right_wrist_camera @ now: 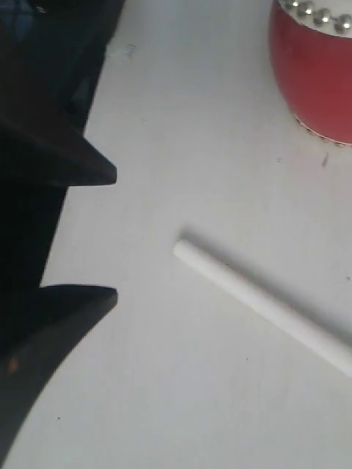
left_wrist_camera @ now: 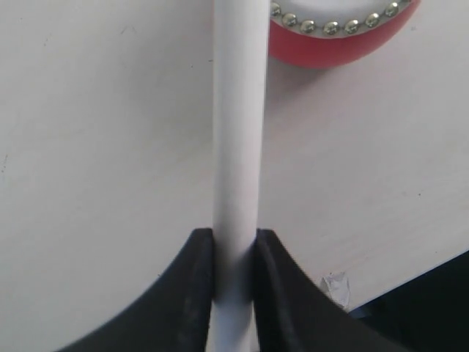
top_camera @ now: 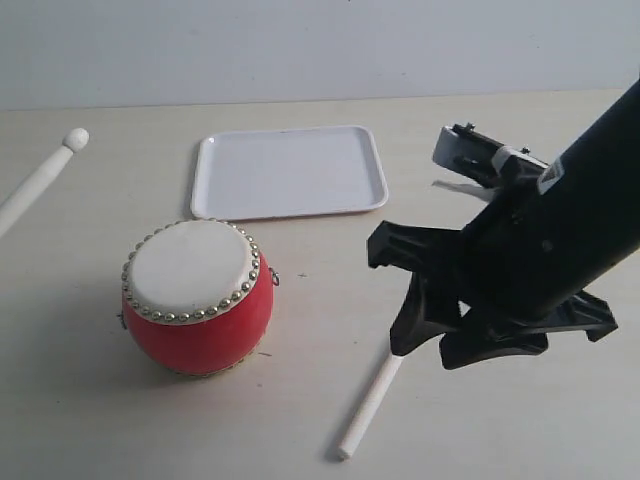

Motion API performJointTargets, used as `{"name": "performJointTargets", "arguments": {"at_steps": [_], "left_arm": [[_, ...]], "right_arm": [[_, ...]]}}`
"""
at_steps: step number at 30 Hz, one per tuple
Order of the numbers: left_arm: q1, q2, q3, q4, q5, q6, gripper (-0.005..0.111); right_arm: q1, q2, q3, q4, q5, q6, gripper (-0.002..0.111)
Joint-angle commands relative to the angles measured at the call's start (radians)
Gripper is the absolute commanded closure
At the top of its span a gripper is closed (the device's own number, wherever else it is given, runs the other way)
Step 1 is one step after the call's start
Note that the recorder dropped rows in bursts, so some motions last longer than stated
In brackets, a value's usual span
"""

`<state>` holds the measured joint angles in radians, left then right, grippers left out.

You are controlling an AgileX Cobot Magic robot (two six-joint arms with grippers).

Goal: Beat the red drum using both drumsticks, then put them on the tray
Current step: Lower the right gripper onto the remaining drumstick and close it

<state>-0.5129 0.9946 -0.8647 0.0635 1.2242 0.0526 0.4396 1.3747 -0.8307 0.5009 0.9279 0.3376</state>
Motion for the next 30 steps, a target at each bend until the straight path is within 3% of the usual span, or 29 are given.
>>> {"name": "performJointTargets", "arguments": {"at_steps": [1,7,10,25,30], "left_arm": [[0.002,-0.005,0.003,0.001,-0.003,-0.008,0.107],[0.002,-0.005,0.003,0.001,-0.003,-0.008,0.107],[0.002,-0.005,0.003,0.001,-0.003,-0.008,0.107],[0.002,-0.005,0.003,0.001,-0.003,-0.008,0.107],[0.002,-0.005,0.003,0.001,-0.003,-0.008,0.107]], "right_arm": [[0.185,0.041,0.004,-0.281,-0.189,0.488,0.065],[0.327,0.160,0.004,-0.586,-0.227,0.930,0.065],[0.345,0.242,0.004,-0.610,-0.281,1.024,0.063],[0.345,0.452,0.004,-0.616,-0.408,1.130,0.062],[0.345,0.465,0.004,-0.642,-0.408,1.130,0.082]]}}
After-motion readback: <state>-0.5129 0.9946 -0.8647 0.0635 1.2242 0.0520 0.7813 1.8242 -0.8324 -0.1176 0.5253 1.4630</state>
